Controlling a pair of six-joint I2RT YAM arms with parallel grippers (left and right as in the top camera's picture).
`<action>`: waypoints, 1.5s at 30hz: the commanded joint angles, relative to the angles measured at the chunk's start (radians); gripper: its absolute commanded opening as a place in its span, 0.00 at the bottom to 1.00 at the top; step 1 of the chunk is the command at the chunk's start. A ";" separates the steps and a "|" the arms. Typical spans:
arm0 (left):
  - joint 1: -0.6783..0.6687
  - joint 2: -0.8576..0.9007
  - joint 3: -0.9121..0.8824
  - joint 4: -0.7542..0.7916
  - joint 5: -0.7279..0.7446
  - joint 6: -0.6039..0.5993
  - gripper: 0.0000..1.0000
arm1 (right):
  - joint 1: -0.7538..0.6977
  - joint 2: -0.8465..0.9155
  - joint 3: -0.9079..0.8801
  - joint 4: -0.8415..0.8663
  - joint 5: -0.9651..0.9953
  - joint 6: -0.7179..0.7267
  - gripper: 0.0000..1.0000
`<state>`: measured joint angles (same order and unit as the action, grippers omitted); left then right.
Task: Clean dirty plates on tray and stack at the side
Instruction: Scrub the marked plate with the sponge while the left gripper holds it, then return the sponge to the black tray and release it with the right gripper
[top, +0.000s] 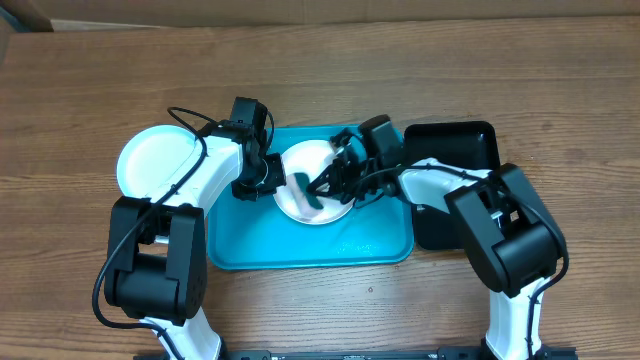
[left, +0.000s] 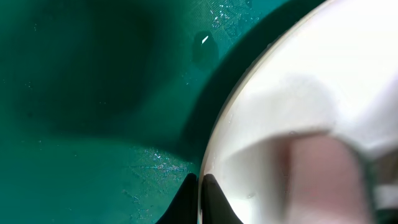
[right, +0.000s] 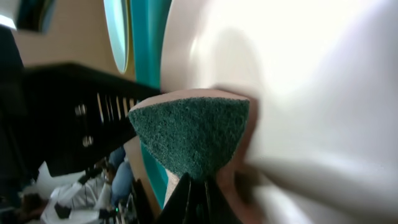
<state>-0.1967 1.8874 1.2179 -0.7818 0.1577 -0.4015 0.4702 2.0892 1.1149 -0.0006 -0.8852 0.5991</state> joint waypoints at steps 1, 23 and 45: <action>-0.007 0.011 -0.007 -0.003 0.007 -0.002 0.04 | -0.064 -0.023 0.008 0.008 0.017 -0.005 0.04; -0.007 0.011 -0.007 -0.003 -0.004 -0.002 0.04 | -0.240 -0.346 0.034 -0.267 0.058 -0.140 0.04; -0.008 0.011 -0.007 0.028 -0.003 -0.006 0.06 | -0.314 -0.450 -0.065 -0.702 1.064 -0.422 0.04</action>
<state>-0.1970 1.8874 1.2179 -0.7582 0.1570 -0.4015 0.1513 1.6199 1.0924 -0.7303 0.1284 0.2218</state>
